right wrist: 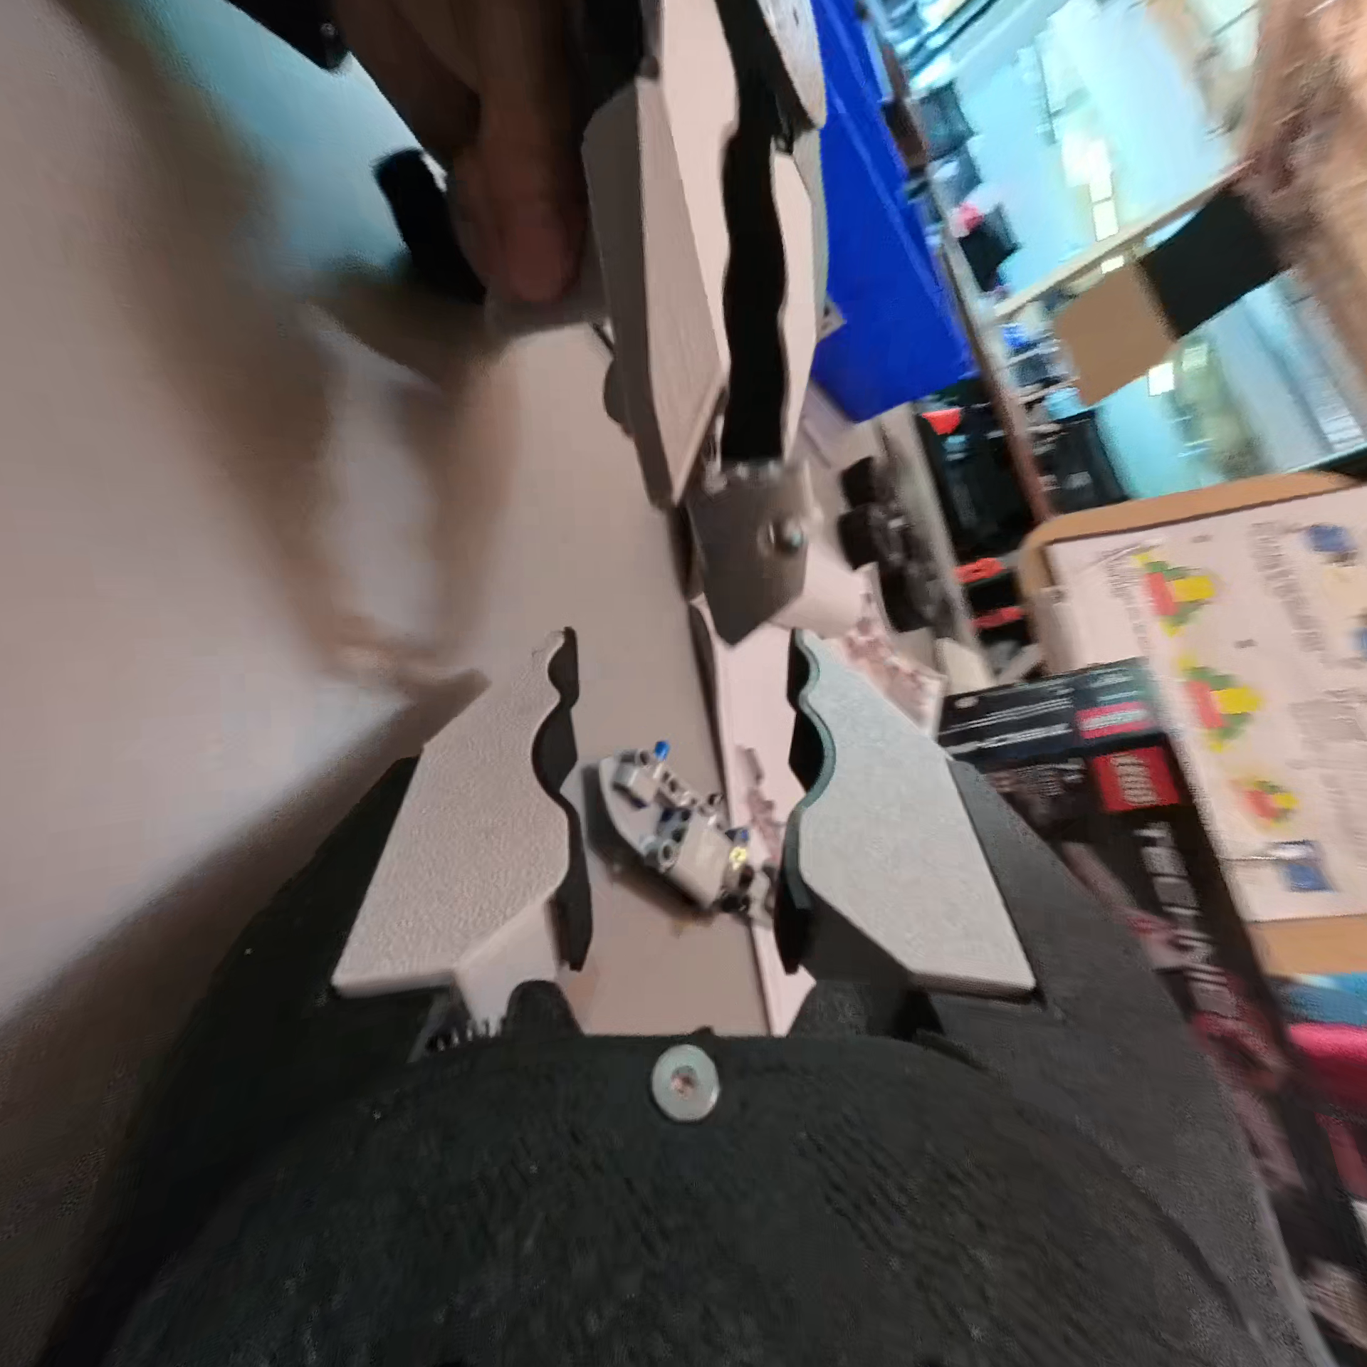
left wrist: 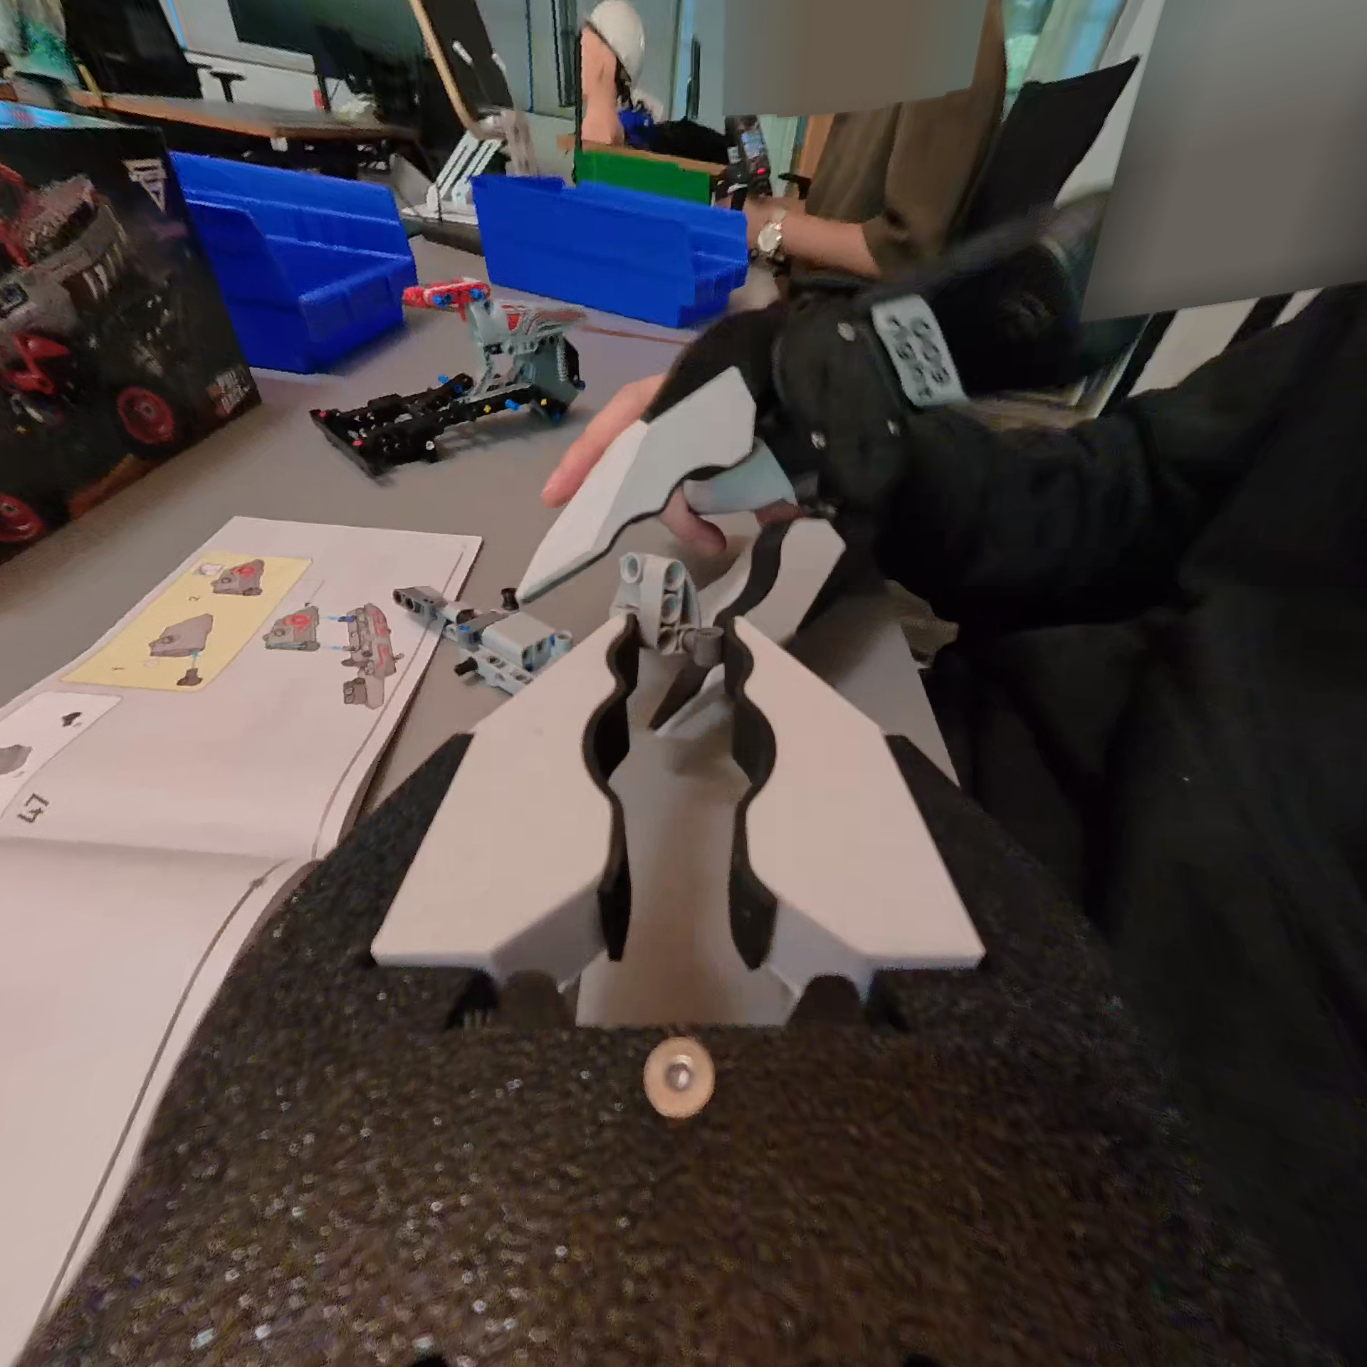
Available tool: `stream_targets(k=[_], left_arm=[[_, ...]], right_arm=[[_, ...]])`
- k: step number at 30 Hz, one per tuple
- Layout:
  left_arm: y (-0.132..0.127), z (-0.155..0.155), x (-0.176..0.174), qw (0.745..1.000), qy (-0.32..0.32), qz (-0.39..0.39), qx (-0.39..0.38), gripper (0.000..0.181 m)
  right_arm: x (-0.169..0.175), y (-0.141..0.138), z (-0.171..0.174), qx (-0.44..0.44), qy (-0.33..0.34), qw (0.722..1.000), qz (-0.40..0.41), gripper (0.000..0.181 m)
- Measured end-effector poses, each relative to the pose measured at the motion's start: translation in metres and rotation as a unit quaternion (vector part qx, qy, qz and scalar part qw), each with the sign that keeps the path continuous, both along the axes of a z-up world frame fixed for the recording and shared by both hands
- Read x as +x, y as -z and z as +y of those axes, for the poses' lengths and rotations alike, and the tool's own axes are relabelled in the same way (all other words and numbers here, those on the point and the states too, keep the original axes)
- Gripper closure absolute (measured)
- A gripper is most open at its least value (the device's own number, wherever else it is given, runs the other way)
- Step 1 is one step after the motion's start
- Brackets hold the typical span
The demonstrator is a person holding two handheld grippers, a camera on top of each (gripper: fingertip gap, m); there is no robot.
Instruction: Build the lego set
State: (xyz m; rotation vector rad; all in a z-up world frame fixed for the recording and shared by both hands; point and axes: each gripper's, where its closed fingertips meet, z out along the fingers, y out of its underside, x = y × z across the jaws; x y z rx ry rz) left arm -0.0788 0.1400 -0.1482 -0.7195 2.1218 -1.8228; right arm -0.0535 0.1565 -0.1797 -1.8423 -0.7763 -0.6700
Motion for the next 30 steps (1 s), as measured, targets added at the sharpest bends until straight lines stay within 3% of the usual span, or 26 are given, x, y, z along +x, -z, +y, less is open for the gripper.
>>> stream_targets(k=[3, 5, 7, 10, 14, 16, 21, 24, 30], left_arm=[[-0.003, -0.002, -0.016, 0.999, 0.048, -0.005, -0.009, 0.161], [-0.005, -0.007, -0.03, 0.996, 0.092, -0.007, -0.014, 0.161], [-0.004, -0.012, -0.036, 0.993, 0.115, -0.01, -0.012, 0.161], [0.0, -0.019, -0.043, 0.99, 0.144, -0.014, 0.007, 0.161], [0.002, -0.029, -0.046, 0.987, 0.159, -0.026, 0.02, 0.161], [0.006, -0.031, -0.046, 0.986, 0.161, -0.022, 0.036, 0.161], [0.015, -0.023, -0.027, 0.993, 0.097, -0.021, 0.069, 0.162], [0.018, -0.013, -0.011, 0.996, 0.037, -0.011, 0.082, 0.165], [0.049, -0.003, -0.011, 0.983, 0.019, 0.042, 0.178, 0.164]], right_arm=[[-0.009, -0.004, -0.021, -0.041, -0.04, 0.985, 0.163, 0.126], [-0.015, -0.01, -0.03, -0.057, -0.052, 0.95, 0.301, 0.139], [-0.032, -0.01, -0.039, -0.094, -0.099, 0.912, 0.388, 0.152], [-0.037, -0.002, -0.038, -0.109, -0.113, 0.912, 0.38, 0.142], [-0.059, -0.003, -0.036, -0.129, -0.164, 0.892, 0.4, 0.147], [-0.065, -0.002, -0.037, -0.128, -0.189, 0.899, 0.375, 0.174], [-0.046, 0.0, -0.033, -0.105, -0.146, 0.927, 0.329, 0.181], [-0.032, 0.007, -0.032, -0.112, -0.098, 0.925, 0.348, 0.181], [-0.022, 0.033, -0.042, -0.178, -0.042, 0.914, 0.362, 0.181]])
